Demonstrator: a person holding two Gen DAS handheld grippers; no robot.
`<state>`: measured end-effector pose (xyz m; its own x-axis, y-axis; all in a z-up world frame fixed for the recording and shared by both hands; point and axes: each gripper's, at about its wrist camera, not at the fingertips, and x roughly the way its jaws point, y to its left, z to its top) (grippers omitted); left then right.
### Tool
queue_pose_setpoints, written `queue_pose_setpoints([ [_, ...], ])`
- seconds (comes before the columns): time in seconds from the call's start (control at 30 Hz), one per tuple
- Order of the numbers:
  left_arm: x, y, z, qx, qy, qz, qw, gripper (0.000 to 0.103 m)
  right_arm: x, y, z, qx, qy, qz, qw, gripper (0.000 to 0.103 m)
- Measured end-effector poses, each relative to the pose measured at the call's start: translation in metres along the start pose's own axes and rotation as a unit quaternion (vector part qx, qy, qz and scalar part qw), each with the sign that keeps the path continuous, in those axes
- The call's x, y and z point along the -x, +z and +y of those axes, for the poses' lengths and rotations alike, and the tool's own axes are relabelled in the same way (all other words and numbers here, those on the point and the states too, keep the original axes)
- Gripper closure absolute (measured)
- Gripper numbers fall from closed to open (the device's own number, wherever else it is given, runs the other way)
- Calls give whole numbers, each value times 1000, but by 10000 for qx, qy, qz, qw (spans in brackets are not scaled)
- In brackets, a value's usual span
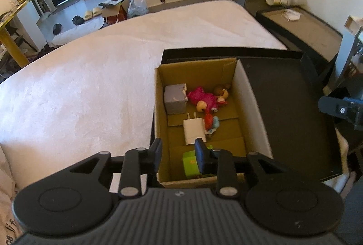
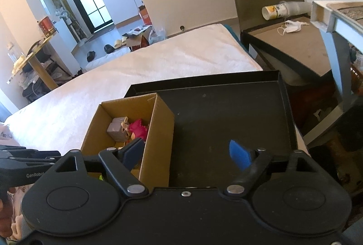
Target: Organize rigid objects
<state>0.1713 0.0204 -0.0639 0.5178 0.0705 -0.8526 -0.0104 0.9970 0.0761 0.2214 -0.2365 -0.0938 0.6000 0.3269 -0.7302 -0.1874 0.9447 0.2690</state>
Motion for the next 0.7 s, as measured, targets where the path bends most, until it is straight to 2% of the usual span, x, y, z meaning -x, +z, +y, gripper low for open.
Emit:
queue_pose_setpoints([
  [0.3, 26, -9, -9, -9, -24, -239, 9997, 73, 27, -5, 4, 87, 47, -284, 9995, 19],
  [0.4, 33, -12, -10, 8, -53, -279, 9996, 68, 36, -6, 7, 95, 77, -403, 9991, 17],
  [0.47, 40, -16, -13, -58, 6, -378, 9993, 61, 42, -8, 9, 121, 81, -465, 9988, 15],
  [0.6, 50, -21, -14, -59, -10, -491, 9988, 54, 52, -10, 12, 112, 40, -537, 9985, 4],
  [0.67, 56, -23, -14, -8, -72, -522, 9986, 37, 59, -10, 12, 92, 42, -579, 9983, 0],
  [0.7, 61, -23, -14, 1, -95, -567, 9983, 33, 62, -10, 12, 78, 31, -589, 9982, 0],
])
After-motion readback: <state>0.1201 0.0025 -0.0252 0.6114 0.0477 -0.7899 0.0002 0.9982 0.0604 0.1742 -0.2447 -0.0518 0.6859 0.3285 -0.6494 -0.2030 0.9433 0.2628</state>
